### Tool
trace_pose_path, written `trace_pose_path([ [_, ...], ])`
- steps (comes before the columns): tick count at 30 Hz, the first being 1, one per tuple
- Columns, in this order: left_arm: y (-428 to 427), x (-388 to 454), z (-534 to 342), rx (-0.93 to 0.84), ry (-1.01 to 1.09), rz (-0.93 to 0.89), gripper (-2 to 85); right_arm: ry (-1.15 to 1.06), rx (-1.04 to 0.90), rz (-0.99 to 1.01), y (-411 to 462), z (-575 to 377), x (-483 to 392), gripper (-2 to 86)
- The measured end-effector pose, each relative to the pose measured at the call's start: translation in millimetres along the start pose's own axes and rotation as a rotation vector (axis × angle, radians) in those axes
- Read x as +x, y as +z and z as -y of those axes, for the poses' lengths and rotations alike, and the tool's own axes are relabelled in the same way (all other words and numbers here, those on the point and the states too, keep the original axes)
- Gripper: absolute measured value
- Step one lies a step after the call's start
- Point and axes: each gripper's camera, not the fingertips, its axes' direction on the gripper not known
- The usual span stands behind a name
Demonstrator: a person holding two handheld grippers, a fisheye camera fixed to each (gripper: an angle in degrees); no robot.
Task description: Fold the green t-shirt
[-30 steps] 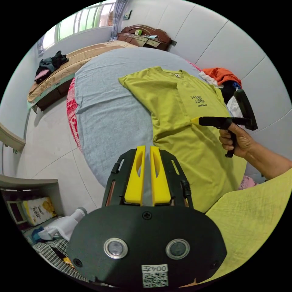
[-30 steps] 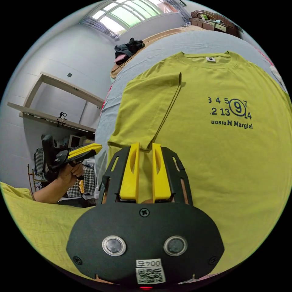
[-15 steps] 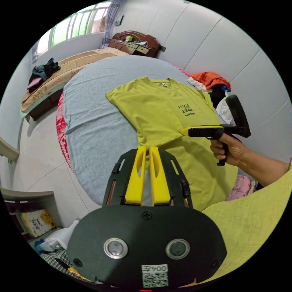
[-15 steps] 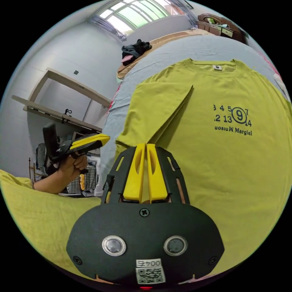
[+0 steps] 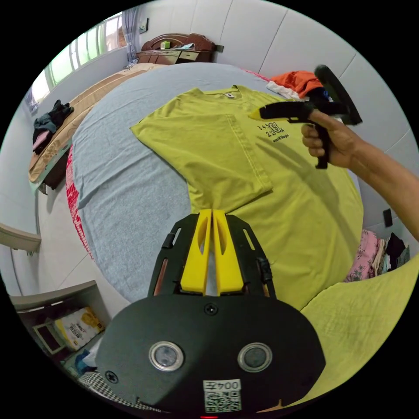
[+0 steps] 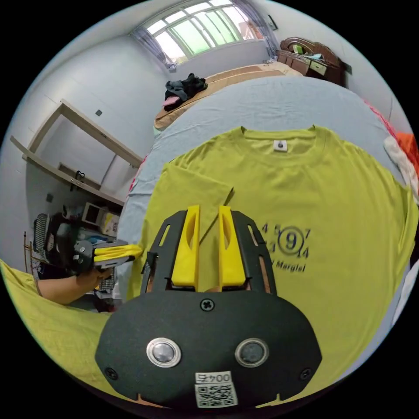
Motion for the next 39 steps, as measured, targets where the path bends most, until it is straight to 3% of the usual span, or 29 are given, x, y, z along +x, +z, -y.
trace_pose_path([
  [3, 7, -10, -6, 0.010, 0.003, -0.024, 0.2, -0.006, -0.039, -0.060, 16, 38, 12, 8.0],
  [12, 32, -34, -29, 0.044, -0.044, -0.067, 0.1, 0.041, -0.041, 0.044, 23, 53, 26, 6.6],
  [19, 53, -45, -44, 0.060, -0.062, -0.059, 0.1, -0.006, -0.061, -0.120, 15, 71, 10, 1.3],
  [25, 76, -62, -58, 0.068, -0.135, -0.105, 0.1, 0.116, 0.025, -0.088, -20, 70, 17, 5.8],
  [31, 81, -66, -67, 0.032, -0.124, -0.056, 0.1, 0.071, -0.048, -0.177, -106, -8, 20, 8.2],
  [39, 115, 53, -82, -0.109, 0.011, -0.074, 0.1, 0.180, -0.333, -0.382, -200, -203, 73, 3.4],
])
